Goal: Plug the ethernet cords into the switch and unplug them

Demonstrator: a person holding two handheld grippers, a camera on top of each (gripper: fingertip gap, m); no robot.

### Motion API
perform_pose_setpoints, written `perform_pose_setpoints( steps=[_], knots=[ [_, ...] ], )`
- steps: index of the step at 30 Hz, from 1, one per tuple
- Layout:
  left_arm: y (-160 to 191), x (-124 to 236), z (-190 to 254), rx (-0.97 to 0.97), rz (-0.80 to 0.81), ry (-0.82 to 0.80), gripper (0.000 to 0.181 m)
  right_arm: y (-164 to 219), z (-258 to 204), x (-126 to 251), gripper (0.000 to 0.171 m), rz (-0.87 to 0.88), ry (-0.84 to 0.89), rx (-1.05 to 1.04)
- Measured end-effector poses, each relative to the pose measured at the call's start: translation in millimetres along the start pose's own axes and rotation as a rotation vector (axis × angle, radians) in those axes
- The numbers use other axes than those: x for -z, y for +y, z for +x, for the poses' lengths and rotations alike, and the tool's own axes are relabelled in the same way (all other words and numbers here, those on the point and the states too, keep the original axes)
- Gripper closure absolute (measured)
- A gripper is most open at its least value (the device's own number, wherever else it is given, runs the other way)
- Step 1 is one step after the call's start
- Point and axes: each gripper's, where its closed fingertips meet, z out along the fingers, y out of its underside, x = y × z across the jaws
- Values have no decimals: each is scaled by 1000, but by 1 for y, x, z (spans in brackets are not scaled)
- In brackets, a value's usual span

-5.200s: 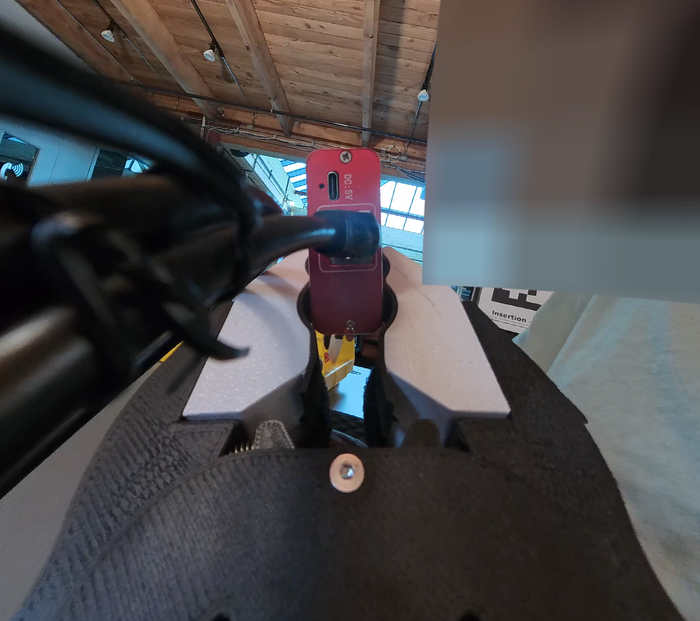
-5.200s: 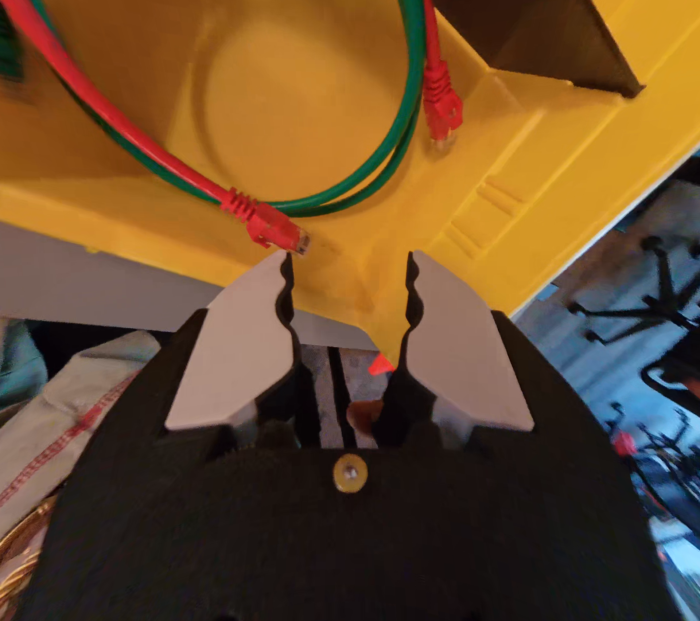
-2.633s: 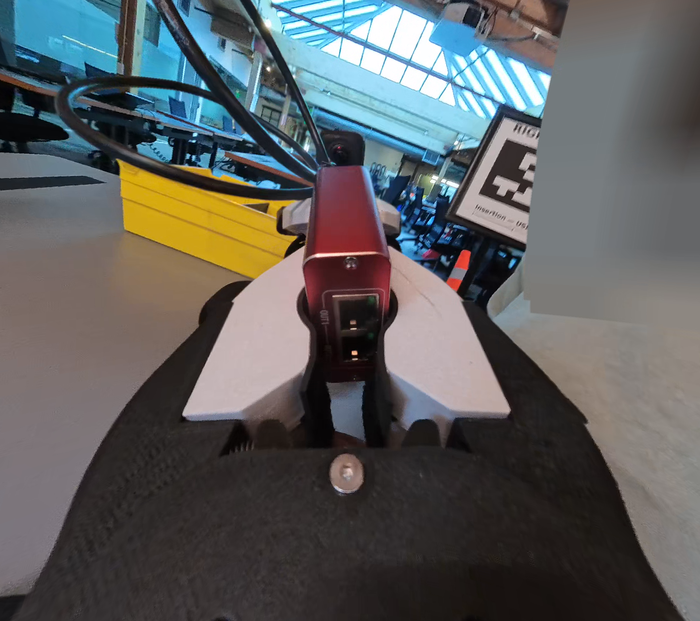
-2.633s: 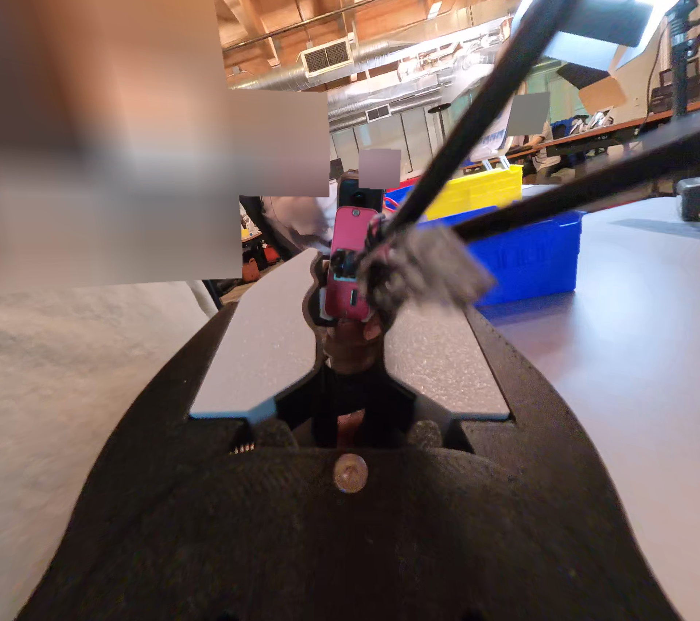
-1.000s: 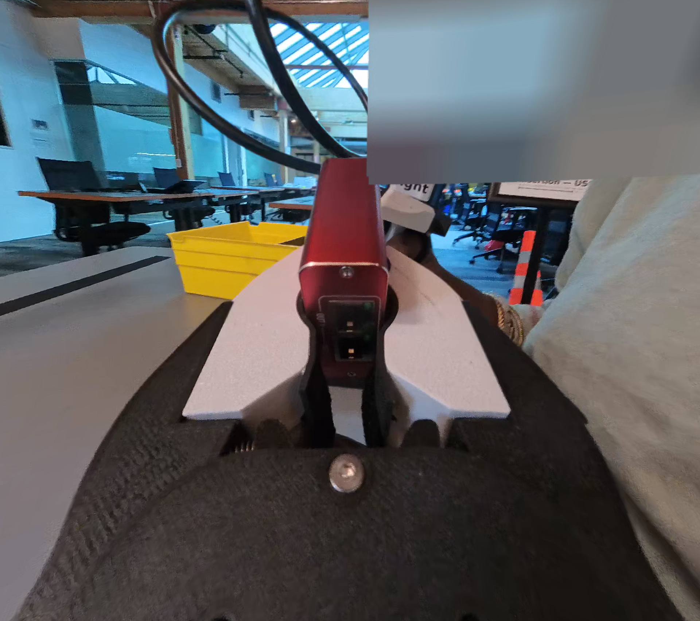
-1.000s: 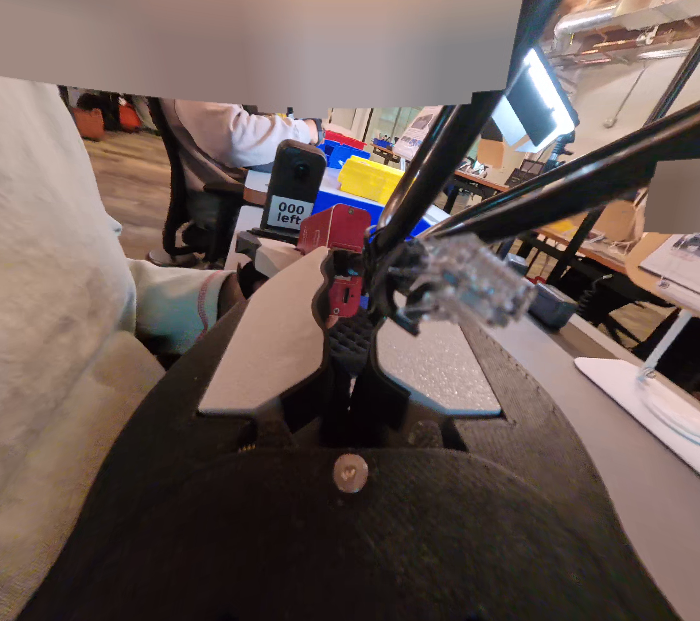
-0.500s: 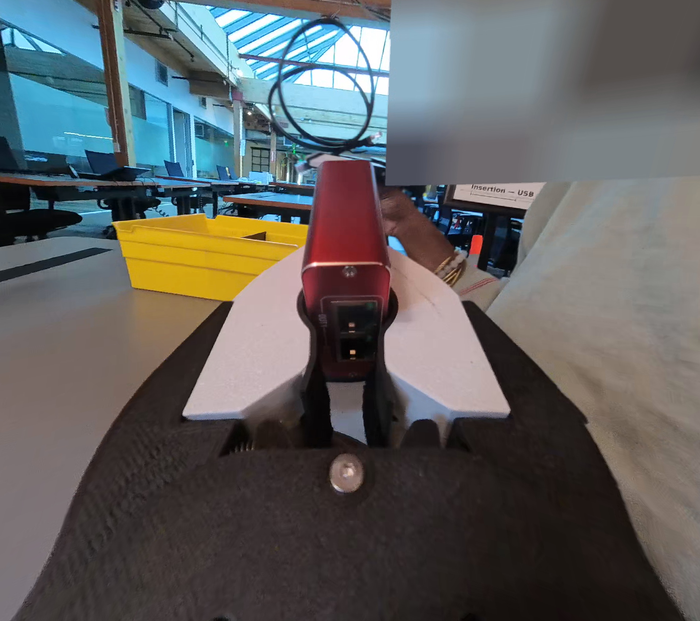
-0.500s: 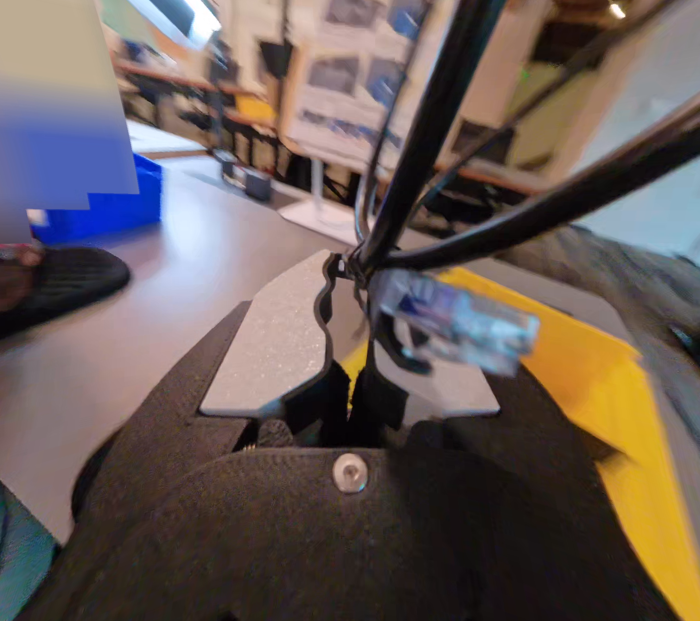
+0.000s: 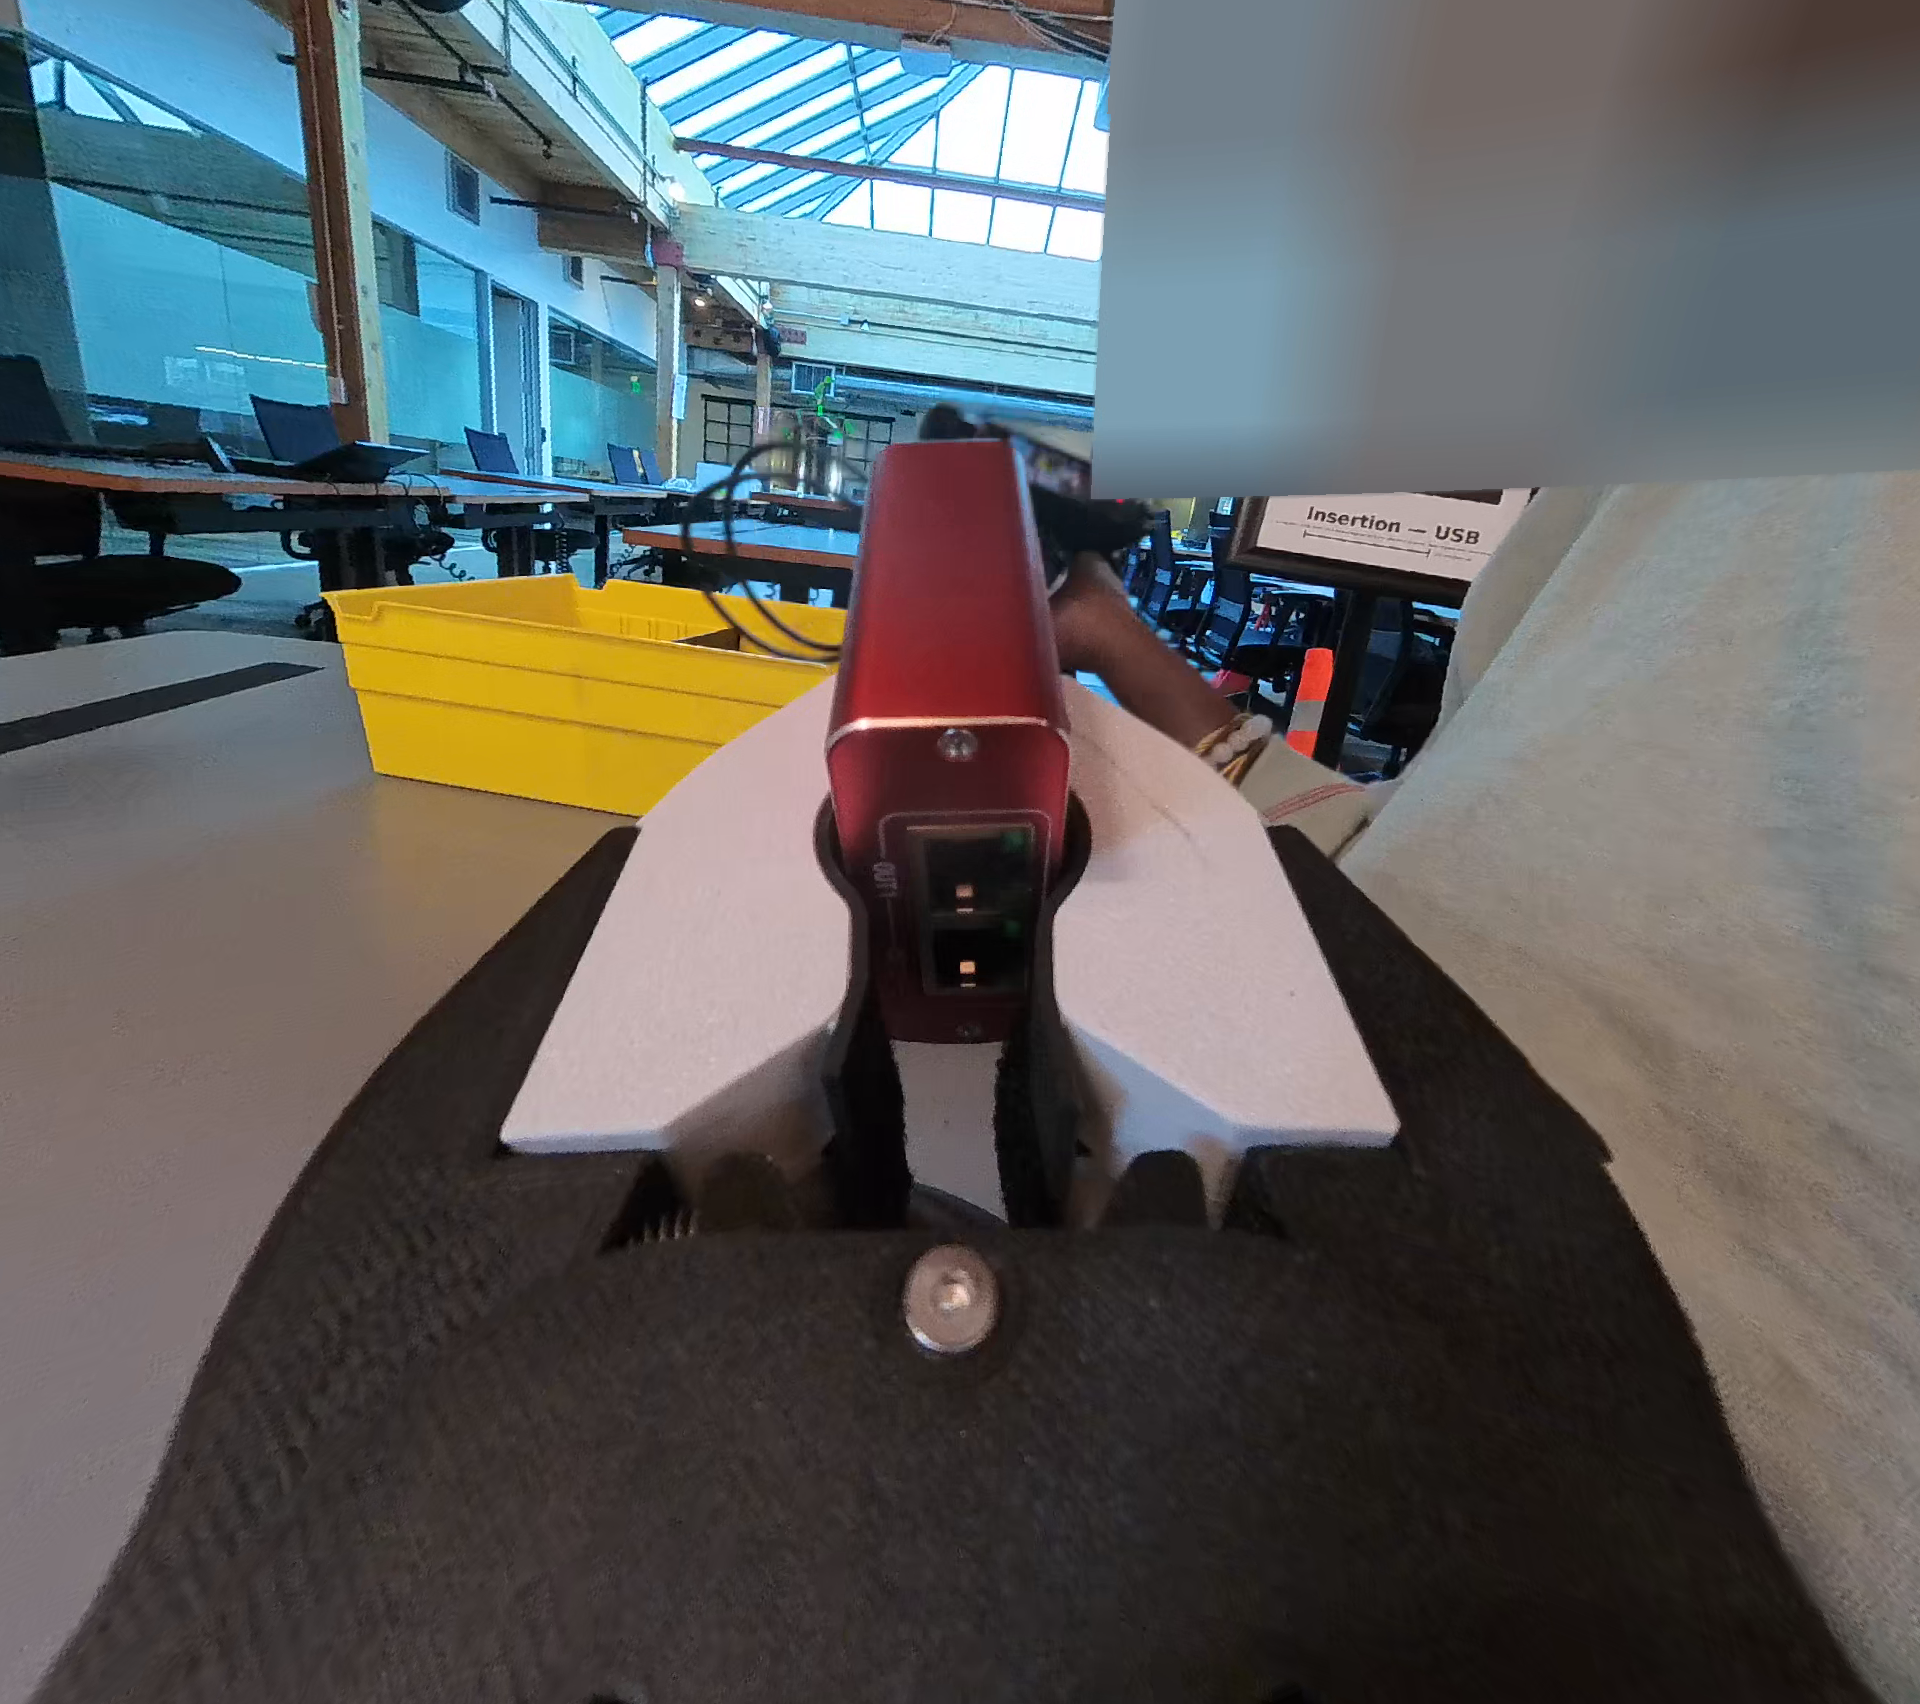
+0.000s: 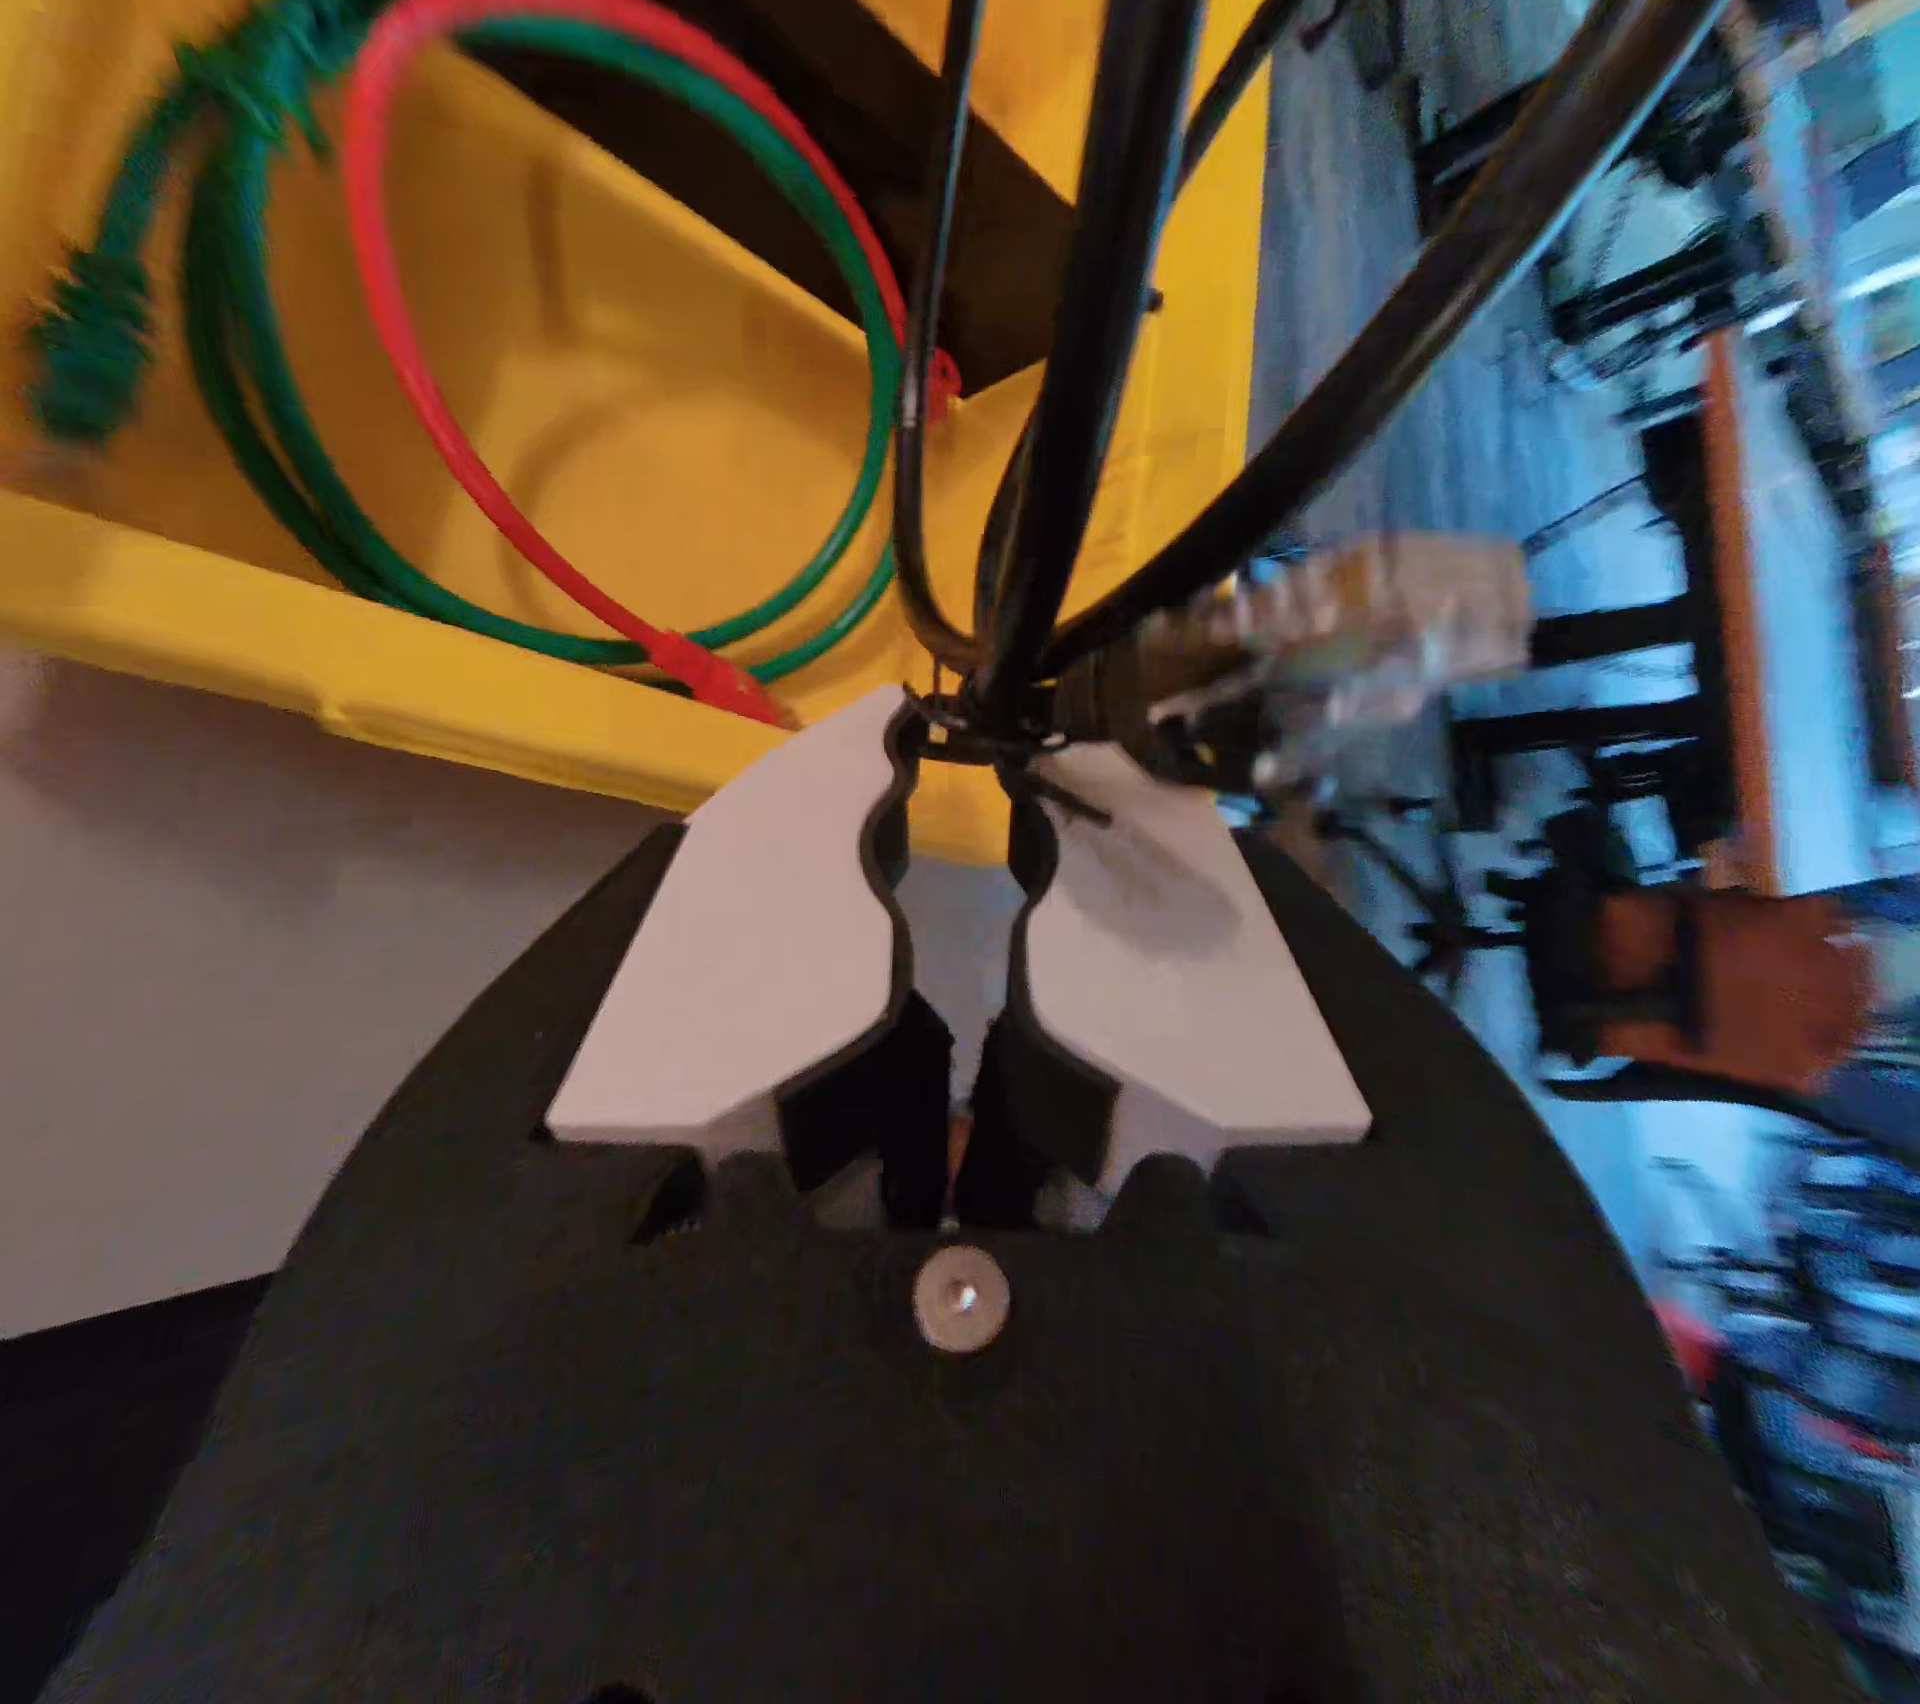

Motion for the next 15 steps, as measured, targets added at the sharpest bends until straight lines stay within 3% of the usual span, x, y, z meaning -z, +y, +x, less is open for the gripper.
perform_pose_setpoints(
  steps=[4,8,11,15],
  knots=[
    [-2,1,-1,12,9,3,153,5,-13,-13,140,-35,-7,205],
    [-1,1,0,17,5,6,152,-12,-17,2,125,161,-161,21],
    [1,0,0,15,-5,8,152,-22,-8,15,129,307,-224,-148],
    [2,0,0,10,-12,3,153,-18,-17,21,145,308,-321,-163]
  ],
)
